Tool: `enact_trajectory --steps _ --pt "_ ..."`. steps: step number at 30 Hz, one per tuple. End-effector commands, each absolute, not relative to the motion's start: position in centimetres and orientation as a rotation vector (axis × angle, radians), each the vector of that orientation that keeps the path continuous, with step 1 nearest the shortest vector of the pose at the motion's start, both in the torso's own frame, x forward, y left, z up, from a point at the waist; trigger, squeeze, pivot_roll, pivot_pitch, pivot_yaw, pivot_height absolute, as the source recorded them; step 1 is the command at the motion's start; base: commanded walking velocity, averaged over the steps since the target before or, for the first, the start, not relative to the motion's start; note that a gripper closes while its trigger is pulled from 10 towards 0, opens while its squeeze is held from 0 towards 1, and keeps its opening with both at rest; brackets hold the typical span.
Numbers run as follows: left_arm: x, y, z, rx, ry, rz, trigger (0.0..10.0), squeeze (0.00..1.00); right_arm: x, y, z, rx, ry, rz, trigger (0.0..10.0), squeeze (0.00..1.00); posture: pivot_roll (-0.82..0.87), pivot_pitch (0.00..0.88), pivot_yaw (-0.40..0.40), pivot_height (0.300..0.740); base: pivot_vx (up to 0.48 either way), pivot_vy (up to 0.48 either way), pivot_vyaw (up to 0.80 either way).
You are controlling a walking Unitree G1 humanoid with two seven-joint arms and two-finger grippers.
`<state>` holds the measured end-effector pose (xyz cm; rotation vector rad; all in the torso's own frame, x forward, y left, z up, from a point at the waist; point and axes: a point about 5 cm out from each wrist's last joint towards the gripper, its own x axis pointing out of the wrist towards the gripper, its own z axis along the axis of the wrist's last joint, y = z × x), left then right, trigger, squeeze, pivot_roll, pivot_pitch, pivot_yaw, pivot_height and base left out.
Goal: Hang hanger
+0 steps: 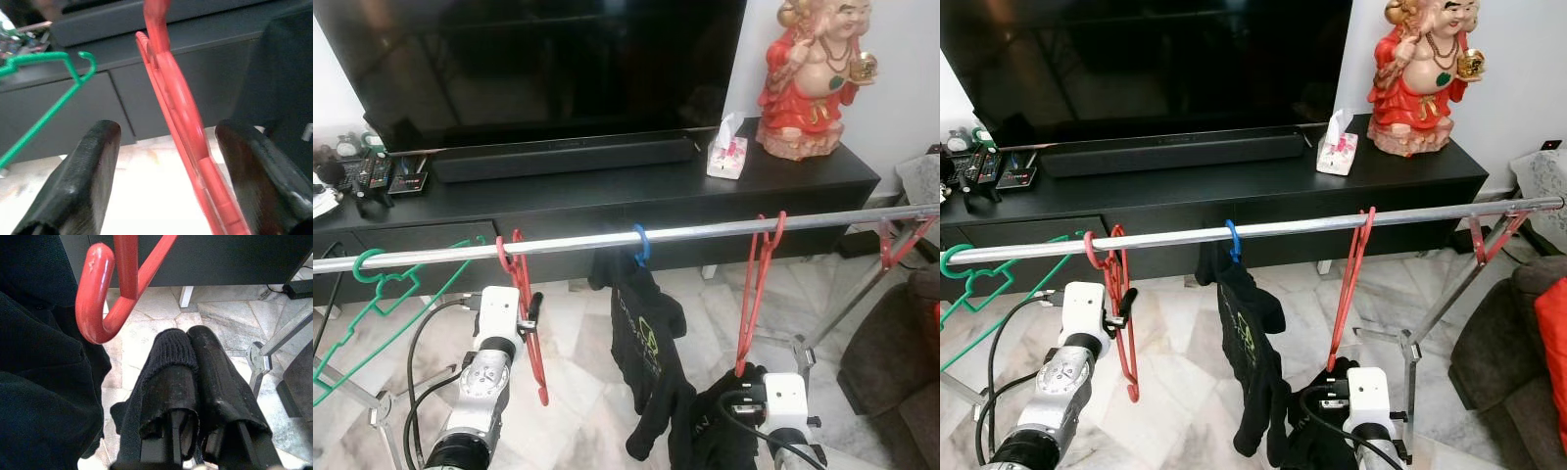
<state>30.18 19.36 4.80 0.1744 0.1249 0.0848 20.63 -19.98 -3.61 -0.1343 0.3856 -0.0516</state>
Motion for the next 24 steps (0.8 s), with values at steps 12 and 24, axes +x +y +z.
enact_trajectory --steps 12,24 --pt "30.6 19.5 5.7 0.196 0.092 0.114 0.0 0.00 21.1 -19.6 -3.2 -0.129 0.363 -0.040 10.0 0.00 -0.13 0.000 0.018 0.740 0.000 0.000 0.00" --pt "30.1 19.2 4.7 0.189 0.162 0.082 0.0 0.00 21.2 -19.3 -3.2 -0.126 0.363 -0.036 10.0 0.00 -0.12 0.000 0.017 0.740 0.000 0.000 0.00"
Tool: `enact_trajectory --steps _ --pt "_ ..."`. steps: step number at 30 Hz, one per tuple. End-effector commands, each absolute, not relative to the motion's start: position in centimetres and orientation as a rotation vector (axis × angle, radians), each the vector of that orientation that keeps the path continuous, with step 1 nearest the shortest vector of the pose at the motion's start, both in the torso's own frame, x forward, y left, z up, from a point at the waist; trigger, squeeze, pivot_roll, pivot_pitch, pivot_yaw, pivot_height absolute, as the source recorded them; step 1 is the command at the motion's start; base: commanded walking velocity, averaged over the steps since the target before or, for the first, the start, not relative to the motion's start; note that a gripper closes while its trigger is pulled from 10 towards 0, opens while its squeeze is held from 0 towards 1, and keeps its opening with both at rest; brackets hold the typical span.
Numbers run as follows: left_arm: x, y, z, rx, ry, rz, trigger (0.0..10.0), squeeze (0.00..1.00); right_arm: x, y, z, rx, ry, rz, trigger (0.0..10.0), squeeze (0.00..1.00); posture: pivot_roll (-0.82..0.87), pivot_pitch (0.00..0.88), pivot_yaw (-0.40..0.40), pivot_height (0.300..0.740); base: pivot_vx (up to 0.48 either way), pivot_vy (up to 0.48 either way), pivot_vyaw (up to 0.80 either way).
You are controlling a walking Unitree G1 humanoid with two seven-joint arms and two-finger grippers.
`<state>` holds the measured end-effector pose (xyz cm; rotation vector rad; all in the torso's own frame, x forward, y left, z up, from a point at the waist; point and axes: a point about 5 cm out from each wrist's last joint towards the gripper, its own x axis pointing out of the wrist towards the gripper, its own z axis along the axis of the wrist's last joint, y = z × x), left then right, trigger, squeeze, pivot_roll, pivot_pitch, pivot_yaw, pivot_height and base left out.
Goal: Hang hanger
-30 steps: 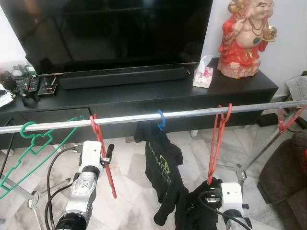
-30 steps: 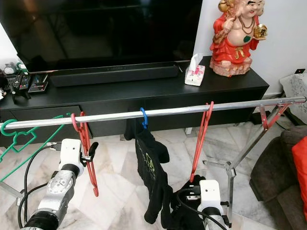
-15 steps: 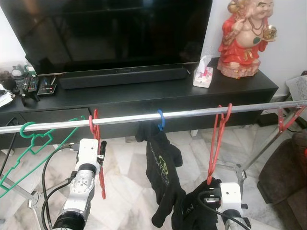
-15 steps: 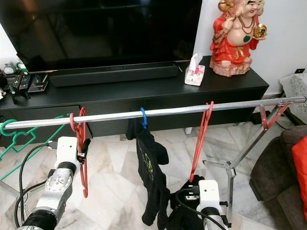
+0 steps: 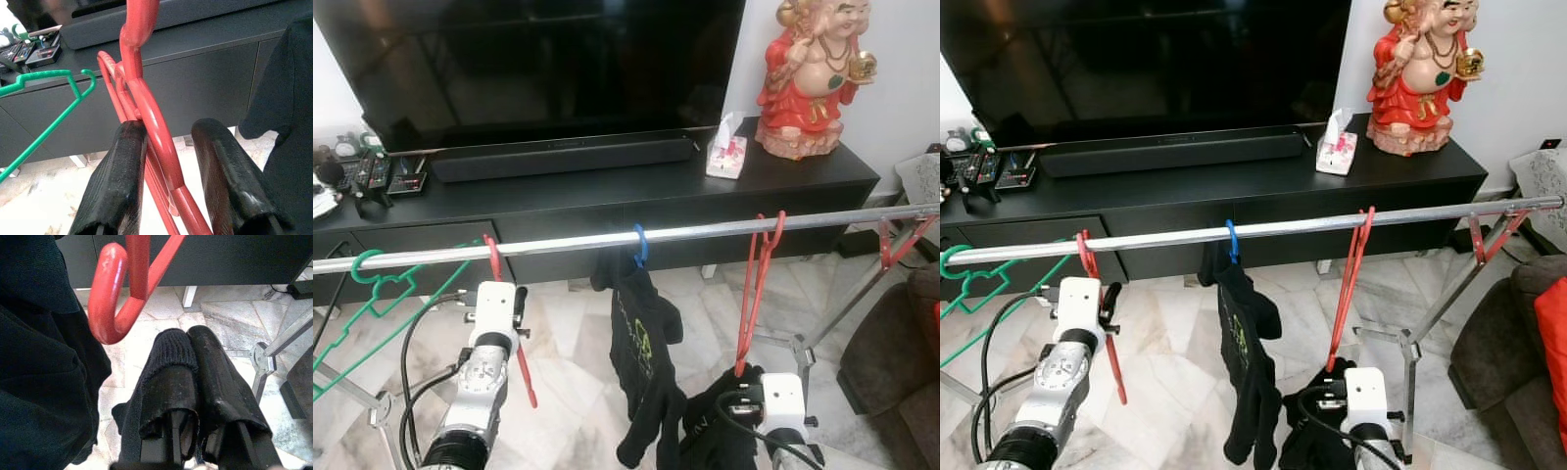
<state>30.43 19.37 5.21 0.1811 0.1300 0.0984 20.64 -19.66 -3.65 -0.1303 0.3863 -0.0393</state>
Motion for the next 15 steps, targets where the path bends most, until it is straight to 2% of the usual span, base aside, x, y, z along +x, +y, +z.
enact_trajectory --steps 1,15 --pt "30.0 19.2 4.6 0.188 0.166 0.081 0.0 0.00 21.2 -19.3 -3.2 -0.126 0.362 -0.036 10.0 0.00 -0.12 0.000 0.017 0.740 0.000 0.000 0.00" --pt "29.8 17.9 4.4 0.131 0.175 -0.032 0.0 0.00 21.2 -19.3 -3.2 -0.128 0.363 -0.033 10.0 0.00 -0.12 0.000 0.015 0.740 0.000 0.000 0.00"
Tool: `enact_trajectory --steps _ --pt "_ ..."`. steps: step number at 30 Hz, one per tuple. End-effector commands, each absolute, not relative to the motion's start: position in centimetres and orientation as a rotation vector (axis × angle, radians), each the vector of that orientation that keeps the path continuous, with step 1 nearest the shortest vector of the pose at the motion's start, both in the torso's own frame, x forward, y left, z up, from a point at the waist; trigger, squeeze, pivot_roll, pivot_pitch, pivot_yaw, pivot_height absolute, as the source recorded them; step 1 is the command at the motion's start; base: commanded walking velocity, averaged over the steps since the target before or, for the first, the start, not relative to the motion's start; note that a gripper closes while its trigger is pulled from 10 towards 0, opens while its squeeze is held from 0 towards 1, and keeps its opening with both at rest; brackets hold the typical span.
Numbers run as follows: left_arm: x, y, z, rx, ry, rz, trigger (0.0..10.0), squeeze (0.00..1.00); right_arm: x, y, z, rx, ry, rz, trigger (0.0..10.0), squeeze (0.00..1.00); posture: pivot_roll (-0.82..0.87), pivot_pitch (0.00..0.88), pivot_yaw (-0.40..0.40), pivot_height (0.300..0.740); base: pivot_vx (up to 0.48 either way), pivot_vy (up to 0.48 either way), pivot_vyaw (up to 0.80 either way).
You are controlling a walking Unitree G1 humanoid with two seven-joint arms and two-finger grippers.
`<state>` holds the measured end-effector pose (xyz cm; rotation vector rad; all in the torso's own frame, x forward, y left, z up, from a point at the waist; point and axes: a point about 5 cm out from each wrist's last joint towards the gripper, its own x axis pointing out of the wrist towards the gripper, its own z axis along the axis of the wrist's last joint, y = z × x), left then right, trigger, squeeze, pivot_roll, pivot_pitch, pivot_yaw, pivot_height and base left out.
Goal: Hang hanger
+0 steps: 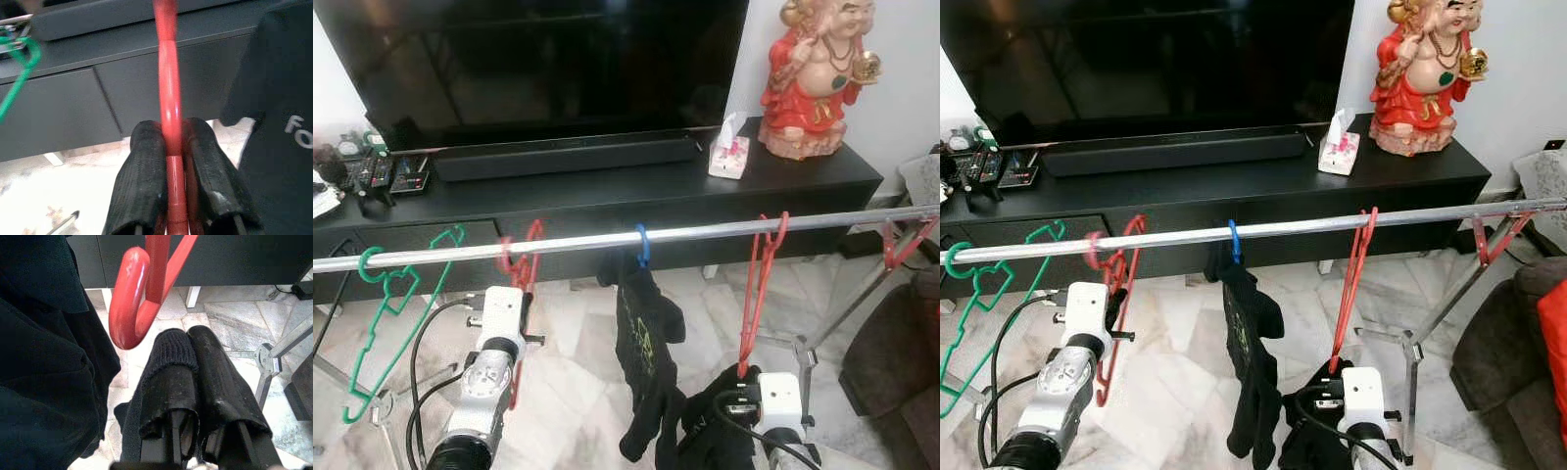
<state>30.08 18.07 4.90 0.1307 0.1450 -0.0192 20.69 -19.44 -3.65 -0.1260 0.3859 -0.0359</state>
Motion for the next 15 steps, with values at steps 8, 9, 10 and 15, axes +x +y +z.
enact_trajectory --steps 8,9,10,15 --pt "29.51 18.01 4.22 0.146 0.187 -0.055 10.0 0.00 21.21 -19.18 -3.23 -0.126 0.366 -0.027 10.0 0.00 -0.12 0.000 0.013 0.740 0.000 0.000 0.00" --pt "29.46 18.02 4.18 0.145 0.190 -0.055 9.3 0.00 21.20 -19.17 -3.25 -0.125 0.366 -0.028 10.0 0.00 -0.12 0.000 0.013 0.740 0.000 0.000 0.00" --pt "29.45 18.02 4.18 0.144 0.191 -0.056 9.3 0.00 21.19 -19.17 -3.25 -0.125 0.366 -0.028 10.0 0.00 -0.12 0.000 0.013 0.740 0.000 0.000 0.00" --pt "29.44 18.09 4.26 0.139 0.182 -0.045 0.0 0.00 21.21 -19.19 -3.24 -0.125 0.367 -0.029 10.0 0.00 -0.12 0.000 0.013 0.740 0.000 0.000 0.00"
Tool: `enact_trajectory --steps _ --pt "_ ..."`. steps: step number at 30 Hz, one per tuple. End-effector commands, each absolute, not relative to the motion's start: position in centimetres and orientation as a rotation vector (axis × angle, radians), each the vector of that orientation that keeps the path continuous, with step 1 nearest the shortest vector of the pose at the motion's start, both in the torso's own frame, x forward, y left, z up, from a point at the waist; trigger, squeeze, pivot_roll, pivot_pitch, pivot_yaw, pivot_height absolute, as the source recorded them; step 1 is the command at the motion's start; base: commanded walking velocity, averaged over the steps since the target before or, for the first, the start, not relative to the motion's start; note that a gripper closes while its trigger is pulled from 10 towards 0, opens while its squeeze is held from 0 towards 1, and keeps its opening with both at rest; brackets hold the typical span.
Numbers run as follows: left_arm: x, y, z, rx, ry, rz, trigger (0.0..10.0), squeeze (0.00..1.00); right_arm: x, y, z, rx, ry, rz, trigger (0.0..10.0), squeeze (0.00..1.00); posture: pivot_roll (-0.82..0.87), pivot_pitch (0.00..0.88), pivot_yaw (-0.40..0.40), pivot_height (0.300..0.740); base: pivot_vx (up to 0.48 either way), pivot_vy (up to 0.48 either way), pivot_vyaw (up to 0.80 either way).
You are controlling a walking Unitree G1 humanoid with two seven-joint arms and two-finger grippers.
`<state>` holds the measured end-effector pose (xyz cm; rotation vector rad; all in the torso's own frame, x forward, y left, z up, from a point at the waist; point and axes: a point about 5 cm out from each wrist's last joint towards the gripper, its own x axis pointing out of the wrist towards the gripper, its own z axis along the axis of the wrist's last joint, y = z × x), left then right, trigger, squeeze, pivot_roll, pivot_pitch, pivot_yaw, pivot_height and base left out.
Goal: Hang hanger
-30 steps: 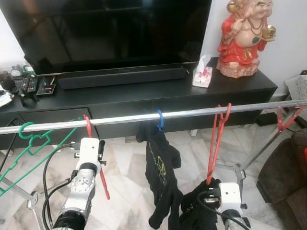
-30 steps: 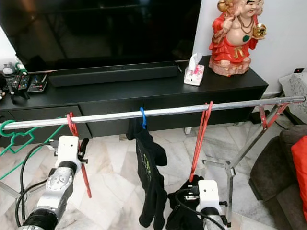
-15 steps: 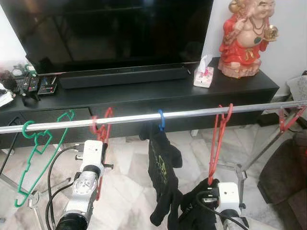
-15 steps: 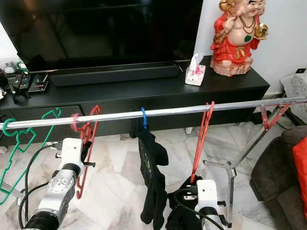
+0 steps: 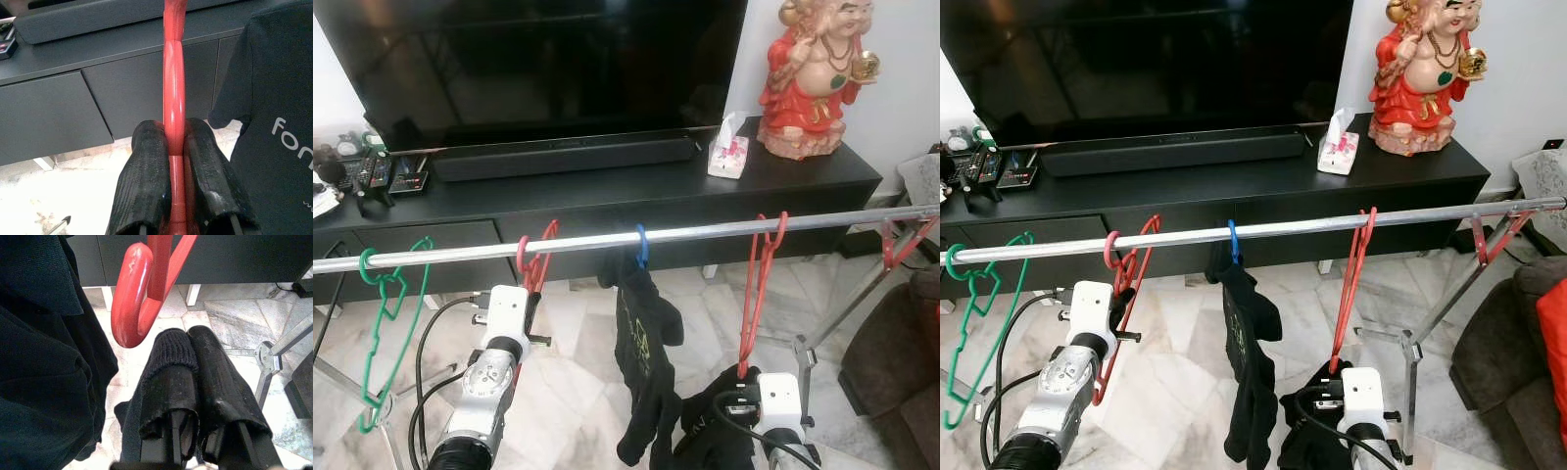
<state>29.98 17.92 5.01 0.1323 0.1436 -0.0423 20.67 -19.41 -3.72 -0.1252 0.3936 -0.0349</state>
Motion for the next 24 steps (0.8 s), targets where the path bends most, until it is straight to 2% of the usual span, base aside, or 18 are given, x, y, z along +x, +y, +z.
enact_trajectory --steps 1,11,21,22,23,24 --pt "29.4 18.1 4.3 0.139 0.182 -0.045 0.0 0.00 21.2 -19.2 -3.2 -0.125 0.367 -0.029 10.0 0.00 -0.12 0.000 0.013 0.740 0.000 0.000 0.00" --pt "29.1 18.7 5.4 0.128 0.095 0.017 0.0 0.00 21.3 -19.2 -3.1 -0.123 0.361 -0.030 10.0 0.00 -0.11 0.000 0.010 0.740 0.000 0.000 0.00" --pt "26.5 18.5 5.6 0.152 0.015 -0.005 0.0 0.00 21.1 -19.2 -3.1 -0.122 0.351 -0.038 10.0 0.00 -0.10 0.000 0.007 0.740 0.000 0.000 0.00" --pt "26.3 18.6 5.5 0.154 0.014 -0.005 1.1 0.00 21.1 -19.2 -3.1 -0.122 0.351 -0.039 10.0 0.00 -0.10 0.000 0.007 0.740 0.000 0.000 0.00" --pt "26.1 18.6 5.4 0.155 0.013 -0.006 1.1 0.00 21.1 -19.2 -3.1 -0.122 0.351 -0.039 10.0 0.00 -0.10 0.000 0.007 0.740 0.000 0.000 0.00" --pt "25.8 18.6 5.4 0.152 0.008 -0.006 1.8 0.00 21.1 -19.2 -3.1 -0.122 0.351 -0.039 10.0 0.00 -0.10 0.000 0.007 0.740 0.000 0.000 0.00"
